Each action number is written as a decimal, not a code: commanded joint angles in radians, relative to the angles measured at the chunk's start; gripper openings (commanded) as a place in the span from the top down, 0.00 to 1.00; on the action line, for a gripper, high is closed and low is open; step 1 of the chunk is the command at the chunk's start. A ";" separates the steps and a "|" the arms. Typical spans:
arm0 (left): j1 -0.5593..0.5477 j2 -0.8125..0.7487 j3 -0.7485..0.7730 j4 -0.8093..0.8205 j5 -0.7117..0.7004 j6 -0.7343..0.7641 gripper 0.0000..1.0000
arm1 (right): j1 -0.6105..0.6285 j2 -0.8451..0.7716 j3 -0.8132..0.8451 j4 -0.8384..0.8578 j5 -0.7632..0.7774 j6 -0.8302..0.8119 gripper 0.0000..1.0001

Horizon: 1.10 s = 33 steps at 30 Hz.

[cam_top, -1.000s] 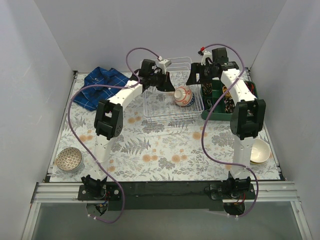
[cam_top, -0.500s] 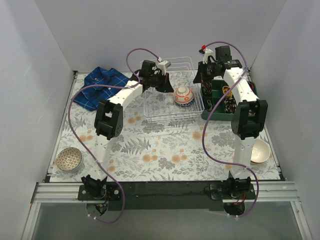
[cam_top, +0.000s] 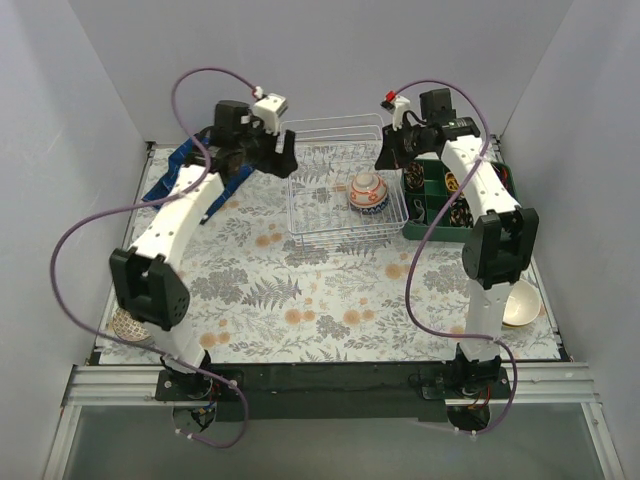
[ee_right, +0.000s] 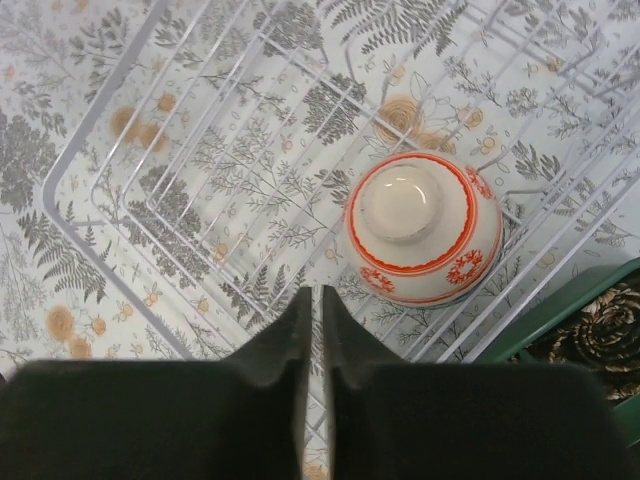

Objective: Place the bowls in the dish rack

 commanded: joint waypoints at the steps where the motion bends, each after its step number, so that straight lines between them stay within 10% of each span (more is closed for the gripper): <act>1: 0.189 -0.218 -0.052 -0.339 -0.153 0.181 0.25 | -0.003 -0.178 -0.102 -0.024 -0.050 -0.104 0.44; 2: 0.267 -0.228 -0.050 -0.399 -0.162 0.201 0.24 | -0.001 -0.212 -0.125 -0.024 -0.059 -0.123 0.10; 3: 0.291 -0.253 -0.056 -0.518 -0.180 0.251 0.24 | 0.000 -0.224 -0.168 -0.019 -0.076 -0.124 0.01; 11: 0.328 -0.535 -0.376 -0.830 -0.352 0.321 0.28 | 0.029 -0.307 -0.263 0.008 -0.111 -0.083 0.02; 18: 0.335 -0.715 -0.692 -0.832 -0.567 0.269 0.26 | 0.031 -0.324 -0.234 -0.001 -0.064 -0.066 0.01; 33: 0.404 -0.807 -0.986 -0.620 -0.576 0.244 0.34 | 0.057 -0.344 -0.070 -0.263 0.022 -0.078 0.01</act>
